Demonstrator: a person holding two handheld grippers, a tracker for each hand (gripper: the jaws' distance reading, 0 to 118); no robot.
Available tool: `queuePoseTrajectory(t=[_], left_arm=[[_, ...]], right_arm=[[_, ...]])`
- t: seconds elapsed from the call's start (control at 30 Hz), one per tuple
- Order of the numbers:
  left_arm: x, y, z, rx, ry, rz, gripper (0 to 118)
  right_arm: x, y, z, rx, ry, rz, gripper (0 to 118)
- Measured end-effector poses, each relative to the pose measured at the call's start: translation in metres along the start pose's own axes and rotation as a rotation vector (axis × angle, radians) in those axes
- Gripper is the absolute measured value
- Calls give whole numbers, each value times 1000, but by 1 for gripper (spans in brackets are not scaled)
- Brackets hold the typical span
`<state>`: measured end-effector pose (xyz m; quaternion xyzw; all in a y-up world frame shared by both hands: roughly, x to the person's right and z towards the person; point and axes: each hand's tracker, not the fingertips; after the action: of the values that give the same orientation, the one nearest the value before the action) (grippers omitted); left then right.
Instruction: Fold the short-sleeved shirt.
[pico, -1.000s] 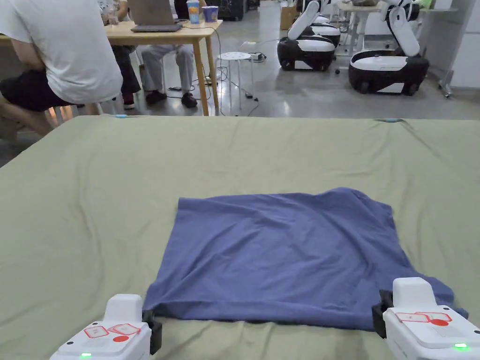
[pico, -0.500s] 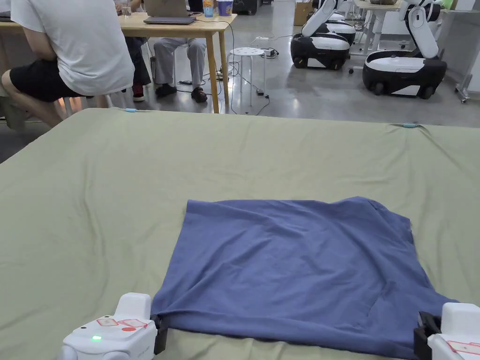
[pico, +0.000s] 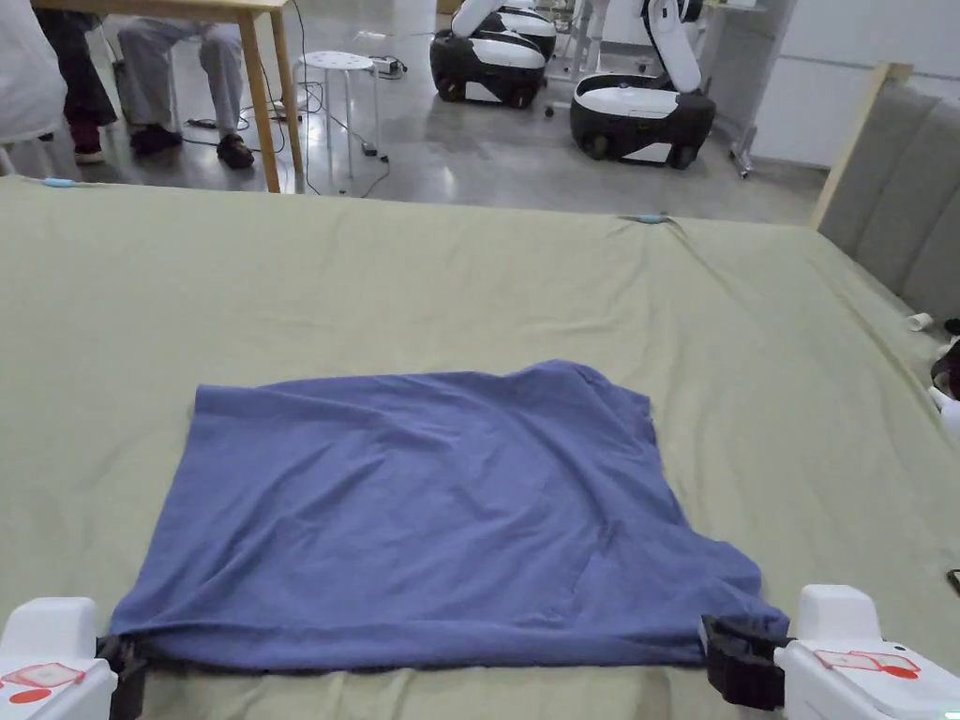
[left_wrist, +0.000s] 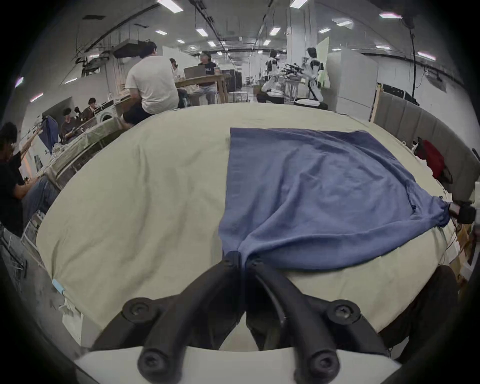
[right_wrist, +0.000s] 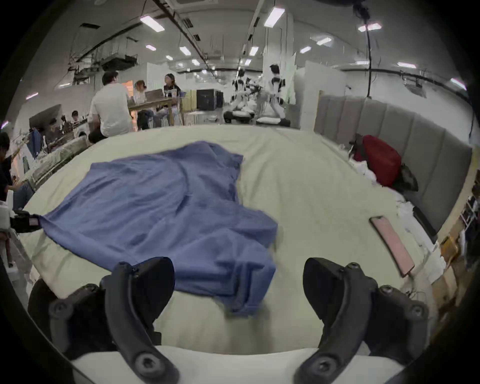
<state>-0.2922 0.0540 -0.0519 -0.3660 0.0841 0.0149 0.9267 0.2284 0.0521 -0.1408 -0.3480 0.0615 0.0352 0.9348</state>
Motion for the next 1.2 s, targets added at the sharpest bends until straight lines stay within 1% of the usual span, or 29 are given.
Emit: queuePoseTrajectory(t=[0.03,0.07,0.1,0.13,0.17,0.2,0.23,0.27,0.33,0.37,0.43,0.5,0.53,0.63,0.67,0.7,0.77,0.83,0.87,0.9,0.93,0.97,1.0,1.03,1.07,1.13,1.17,1.2], left_arm=[[1,0,0,-2,1,2,2],[3,-1,0,-4,5,0,2],[3,-1,0,-7,7,-2,2],[3,0,1,-9,14,-3,2],[4,0,3,-10,32,-13,2],[5,1,7,-16,42,-27,2],[7,2,13,-2,57,-29,1],[6,8,20,20,63,-27,1],[10,24,28,33,82,-64,1],[12,35,29,47,90,-84,1],[7,56,17,68,91,-86,1],[9,83,0,61,105,-129,1],[6,97,-16,43,110,-150,1],[9,130,-66,-54,95,-177,1],[5,137,-86,-88,98,-163,1],[4,141,-101,-126,95,-146,1],[1,140,-129,-222,82,-72,1],[-1,133,-137,-262,86,-56,1],[-1,132,-132,-237,88,-57,2],[-1,132,-126,-215,85,-45,6],[-1,131,-112,-158,83,-32,19],[0,131,-100,-114,92,-26,54],[1,129,-88,-74,99,-10,81],[5,127,-74,-30,106,23,103],[11,122,-58,25,85,48,112],[28,111,-27,155,26,72,108],[38,102,-13,218,-15,80,108],[44,94,-9,256,-51,82,107]], right_arm=[[2,-2,-9,-27,17,-8,82],[5,-4,-18,-60,28,-7,23],[7,-5,-21,-45,36,-6,4],[7,-7,-23,-32,28,-10,4],[8,-5,-20,-15,17,-37,4],[8,-4,-11,18,71,-53,4],[7,-1,-4,60,71,-61,4],[6,4,3,91,30,-57,4],[3,18,14,119,19,-33,4],[2,28,16,142,-3,-26,4],[-1,53,14,168,-29,-17,4],[-3,83,0,166,-30,-14,4],[-7,99,-11,156,-42,0,4],[-22,132,-63,75,-101,117,4],[-28,139,-84,34,-115,148,4],[-33,142,-100,9,-123,166,4],[-41,137,-129,-80,-133,206,4],[-43,132,-141,-121,-129,207,4],[-39,128,-143,-107,-133,204,4],[-37,127,-140,-98,-128,203,8],[-35,126,-132,-47,-94,176,23],[-32,127,-124,-28,-60,133,68],[-27,126,-117,-36,-45,91,97],[-28,125,-107,-42,-41,71,113],[-33,120,-90,16,-25,56,117],[-49,109,-60,114,-8,47,114],[-58,101,-48,124,0,30,113],[-64,93,-39,148,28,7,109]])
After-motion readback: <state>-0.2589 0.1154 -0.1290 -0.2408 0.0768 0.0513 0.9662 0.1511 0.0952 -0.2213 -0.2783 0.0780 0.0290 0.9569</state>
